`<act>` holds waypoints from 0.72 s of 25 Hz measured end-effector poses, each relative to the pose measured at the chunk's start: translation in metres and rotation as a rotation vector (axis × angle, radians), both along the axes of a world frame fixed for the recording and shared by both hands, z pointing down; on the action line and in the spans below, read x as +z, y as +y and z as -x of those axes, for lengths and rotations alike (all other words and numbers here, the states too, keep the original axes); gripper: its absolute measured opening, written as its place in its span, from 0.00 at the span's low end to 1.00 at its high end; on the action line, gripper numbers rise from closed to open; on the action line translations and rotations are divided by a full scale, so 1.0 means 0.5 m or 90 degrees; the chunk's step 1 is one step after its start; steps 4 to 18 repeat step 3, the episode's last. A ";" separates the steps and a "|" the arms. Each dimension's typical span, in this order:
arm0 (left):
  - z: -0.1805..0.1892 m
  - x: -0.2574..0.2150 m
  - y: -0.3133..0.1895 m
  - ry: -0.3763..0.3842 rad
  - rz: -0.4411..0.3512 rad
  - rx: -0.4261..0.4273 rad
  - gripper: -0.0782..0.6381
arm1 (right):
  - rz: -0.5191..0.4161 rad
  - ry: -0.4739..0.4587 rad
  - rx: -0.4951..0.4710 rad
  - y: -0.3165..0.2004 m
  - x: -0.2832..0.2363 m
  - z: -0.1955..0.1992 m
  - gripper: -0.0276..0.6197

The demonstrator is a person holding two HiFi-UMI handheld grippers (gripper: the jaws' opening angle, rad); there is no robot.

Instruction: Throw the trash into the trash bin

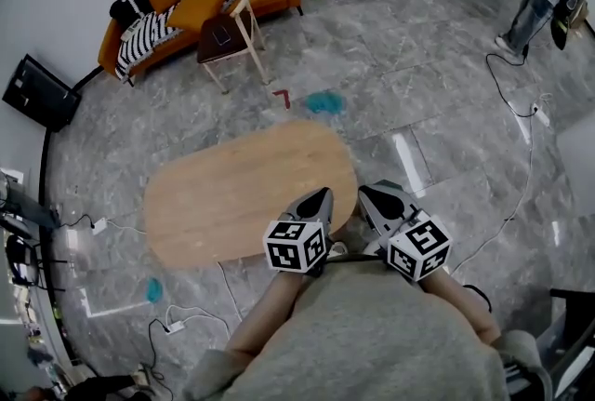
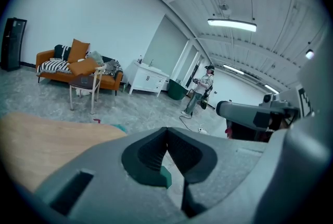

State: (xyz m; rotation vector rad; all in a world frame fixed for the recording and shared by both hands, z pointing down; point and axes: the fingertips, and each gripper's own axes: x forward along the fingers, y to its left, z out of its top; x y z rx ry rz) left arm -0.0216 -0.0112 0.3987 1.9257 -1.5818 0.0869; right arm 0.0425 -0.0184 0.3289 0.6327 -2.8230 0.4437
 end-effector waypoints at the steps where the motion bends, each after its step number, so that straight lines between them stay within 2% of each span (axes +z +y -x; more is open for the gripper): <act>1: 0.001 -0.001 -0.001 0.001 -0.001 -0.001 0.12 | 0.001 0.001 0.000 -0.001 0.001 0.000 0.05; 18: 0.003 -0.002 -0.002 0.003 -0.002 -0.004 0.12 | 0.003 0.004 -0.001 -0.002 0.003 0.001 0.05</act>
